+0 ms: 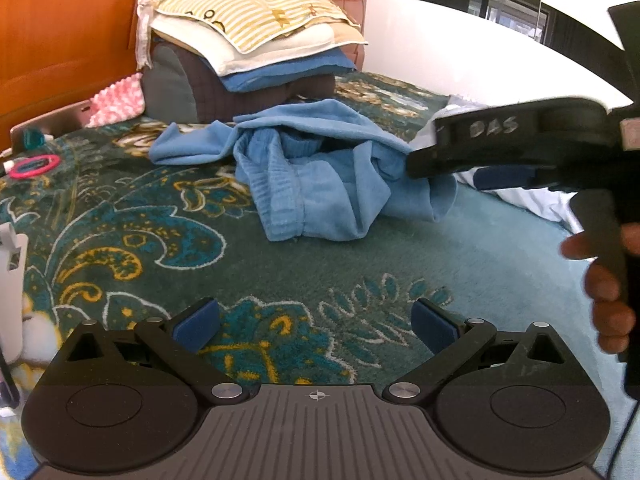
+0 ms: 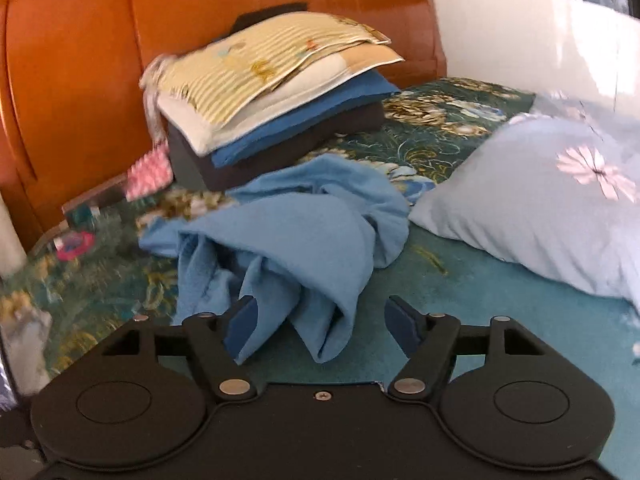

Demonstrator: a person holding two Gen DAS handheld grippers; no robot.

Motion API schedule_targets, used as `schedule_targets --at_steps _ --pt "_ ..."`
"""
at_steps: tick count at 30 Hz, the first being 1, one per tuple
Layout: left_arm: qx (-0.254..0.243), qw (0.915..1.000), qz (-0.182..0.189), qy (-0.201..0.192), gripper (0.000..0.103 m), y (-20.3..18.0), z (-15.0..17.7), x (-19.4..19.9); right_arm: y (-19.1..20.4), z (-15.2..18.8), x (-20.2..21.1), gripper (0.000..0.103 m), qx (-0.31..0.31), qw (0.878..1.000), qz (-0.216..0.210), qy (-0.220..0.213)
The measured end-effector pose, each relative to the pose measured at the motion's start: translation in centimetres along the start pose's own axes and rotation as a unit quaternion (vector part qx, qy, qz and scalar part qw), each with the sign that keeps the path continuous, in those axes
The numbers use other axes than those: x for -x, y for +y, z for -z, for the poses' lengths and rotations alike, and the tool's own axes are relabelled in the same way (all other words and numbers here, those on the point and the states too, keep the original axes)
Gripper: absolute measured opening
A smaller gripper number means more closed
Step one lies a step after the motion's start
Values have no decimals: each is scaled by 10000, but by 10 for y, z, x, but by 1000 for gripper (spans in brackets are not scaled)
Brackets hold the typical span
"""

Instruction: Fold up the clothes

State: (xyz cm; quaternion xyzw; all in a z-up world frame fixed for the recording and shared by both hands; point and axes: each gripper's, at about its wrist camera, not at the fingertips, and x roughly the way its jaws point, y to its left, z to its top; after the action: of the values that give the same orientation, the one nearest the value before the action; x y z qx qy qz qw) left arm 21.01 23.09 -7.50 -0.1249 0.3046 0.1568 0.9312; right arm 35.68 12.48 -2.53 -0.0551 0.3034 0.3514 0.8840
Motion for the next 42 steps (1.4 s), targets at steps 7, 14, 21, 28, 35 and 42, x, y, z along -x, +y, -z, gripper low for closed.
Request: schedule_targets --at_steps 7,14,21,28,35,42 --pt "45 10000 60 -21 103 1 0 1 8 -1 -2 100 194 9984 347 -410" --pt "88 9999 106 -27 103 3 0 0 -5 -4 -24 97 -274 9986 437 80" --pt "96 9999 119 -38 103 3 0 0 -25 0 -44 54 -1001 9941 261 327" --pt "117 9998 146 -29 103 5 0 0 -35 -3 -64 13 -1668 9842 14 597" --pt "168 9997 192 -37 103 7 0 0 -17 -9 -51 4 -1468 9883 374 156" --pt "229 9994 239 -57 103 9 1 0 -21 -22 1 3 -1711 9821 577 -529"
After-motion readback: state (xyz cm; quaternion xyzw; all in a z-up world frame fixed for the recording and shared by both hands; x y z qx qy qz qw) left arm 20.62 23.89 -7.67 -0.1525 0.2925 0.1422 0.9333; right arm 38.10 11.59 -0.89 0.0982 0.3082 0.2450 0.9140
